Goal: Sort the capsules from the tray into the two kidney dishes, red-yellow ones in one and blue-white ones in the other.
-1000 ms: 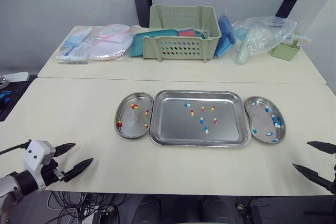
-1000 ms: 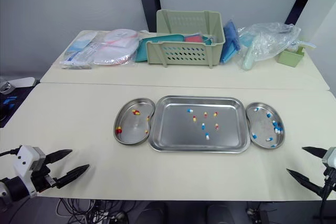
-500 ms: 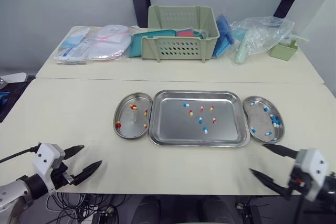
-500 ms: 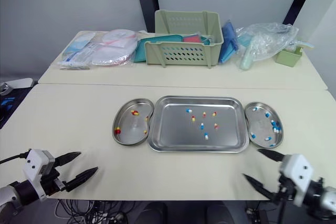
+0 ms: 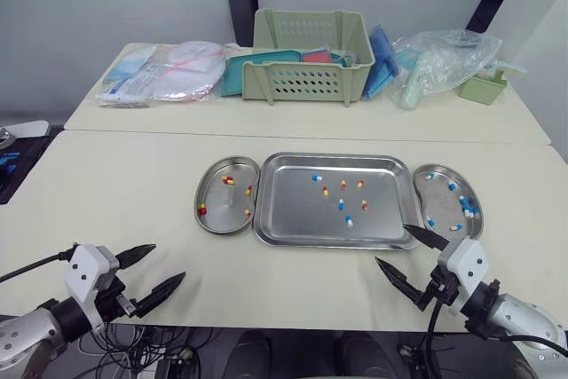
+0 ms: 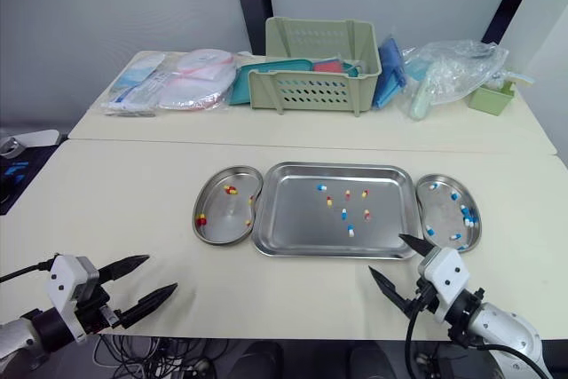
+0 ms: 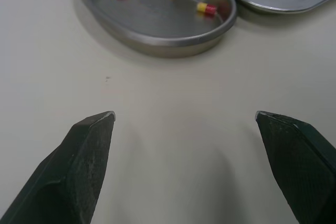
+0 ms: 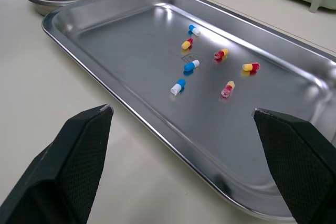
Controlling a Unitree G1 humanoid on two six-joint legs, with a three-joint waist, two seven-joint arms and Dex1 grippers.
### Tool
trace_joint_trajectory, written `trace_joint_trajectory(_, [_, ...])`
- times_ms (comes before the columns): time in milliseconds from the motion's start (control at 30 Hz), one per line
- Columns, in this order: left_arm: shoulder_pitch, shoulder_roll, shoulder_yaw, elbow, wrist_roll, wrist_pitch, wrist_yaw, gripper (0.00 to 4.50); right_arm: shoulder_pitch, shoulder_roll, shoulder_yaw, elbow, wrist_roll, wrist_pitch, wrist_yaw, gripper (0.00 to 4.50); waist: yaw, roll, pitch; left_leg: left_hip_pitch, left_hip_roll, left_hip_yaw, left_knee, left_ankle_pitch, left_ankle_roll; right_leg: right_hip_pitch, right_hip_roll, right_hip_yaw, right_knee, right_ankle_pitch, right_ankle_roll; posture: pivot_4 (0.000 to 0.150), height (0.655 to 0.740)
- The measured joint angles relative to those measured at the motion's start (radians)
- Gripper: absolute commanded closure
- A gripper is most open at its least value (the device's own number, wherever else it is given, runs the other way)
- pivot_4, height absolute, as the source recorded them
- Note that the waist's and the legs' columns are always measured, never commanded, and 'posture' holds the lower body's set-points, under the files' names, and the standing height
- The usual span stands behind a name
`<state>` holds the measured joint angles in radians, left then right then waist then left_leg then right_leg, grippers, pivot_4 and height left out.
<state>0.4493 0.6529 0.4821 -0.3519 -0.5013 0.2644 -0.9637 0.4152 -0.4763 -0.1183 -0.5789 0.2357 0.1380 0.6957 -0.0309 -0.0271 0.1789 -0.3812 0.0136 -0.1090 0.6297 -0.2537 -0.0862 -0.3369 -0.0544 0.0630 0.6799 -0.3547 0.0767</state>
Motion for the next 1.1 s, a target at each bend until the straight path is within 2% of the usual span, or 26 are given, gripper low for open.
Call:
trace_joint_trajectory(100, [-0.065, 0.001, -0.048, -0.073, -0.031, 0.077, 0.047, 0.05, 0.007, 0.000, 0.003, 0.016, -0.007, -0.028, -0.001, 0.00, 0.000, 0.000, 0.000, 0.000, 0.000, 0.000, 0.000, 0.000, 0.000, 0.000, 0.000, 0.000, 0.000, 0.000, 0.000, 0.150, 0.7400])
trace_joint_trajectory(233, [-0.227, -0.001, -0.181, -0.180, -0.054, 0.220, 0.157, 0.05, 0.022, 0.001, 0.016, 0.040, -0.013, -0.059, 0.001, 0.00, 0.001, 0.000, -0.001, 0.000, -0.001, 0.000, 0.000, 0.000, 0.000, 0.000, 0.000, 0.000, 0.000, 0.000, 0.000, 0.150, 0.7400])
trace_joint_trajectory(467, [-0.503, -0.113, -0.461, -0.224, -0.002, 0.420, 0.383, 0.05, 0.043, 0.011, 0.031, 0.047, -0.015, -0.082, -0.008, 0.00, -0.001, 0.001, -0.001, 0.000, -0.001, -0.001, 0.000, 0.000, 0.000, 0.000, 0.000, 0.000, 0.001, 0.000, 0.000, 0.150, 0.7400])
trace_joint_trajectory(667, [-0.707, -0.223, -0.610, -0.082, 0.110, 0.455, 0.498, 0.05, 0.050, 0.027, 0.062, 0.043, -0.018, -0.089, -0.028, 0.00, 0.000, 0.002, -0.001, 0.000, -0.001, -0.001, 0.001, 0.000, 0.000, 0.000, 0.000, 0.000, 0.001, 0.000, 0.000, 0.150, 0.7400])
trace_joint_trajectory(767, [-0.788, -0.276, -0.654, -0.001, 0.148, 0.466, 0.522, 0.61, 0.061, 0.031, 0.067, 0.043, -0.020, -0.095, -0.044, 0.00, 0.000, 0.002, -0.001, -0.001, -0.001, -0.001, 0.001, 0.000, 0.000, 0.000, 0.000, 0.000, 0.000, 0.000, 0.000, 0.150, 0.7400])
trace_joint_trajectory(833, [-0.815, -0.294, -0.683, 0.039, 0.172, 0.462, 0.519, 1.22, 0.068, 0.033, 0.073, 0.043, -0.024, -0.098, -0.049, 0.00, -0.001, 0.002, -0.001, 0.000, -0.001, -0.001, 0.001, 0.000, 0.000, 0.000, 0.000, 0.000, 0.000, 0.000, 0.000, 0.150, 0.7400])
trace_joint_trajectory(1100, [-0.879, -0.331, -0.752, 0.196, 0.239, 0.403, 0.474, 1.22, 0.078, 0.050, 0.103, 0.043, -0.039, -0.112, -0.076, 0.00, 0.001, 0.002, -0.002, -0.001, -0.001, -0.001, 0.001, 0.000, 0.000, 0.000, 0.000, 0.000, 0.000, 0.000, 0.000, 0.150, 0.7400])
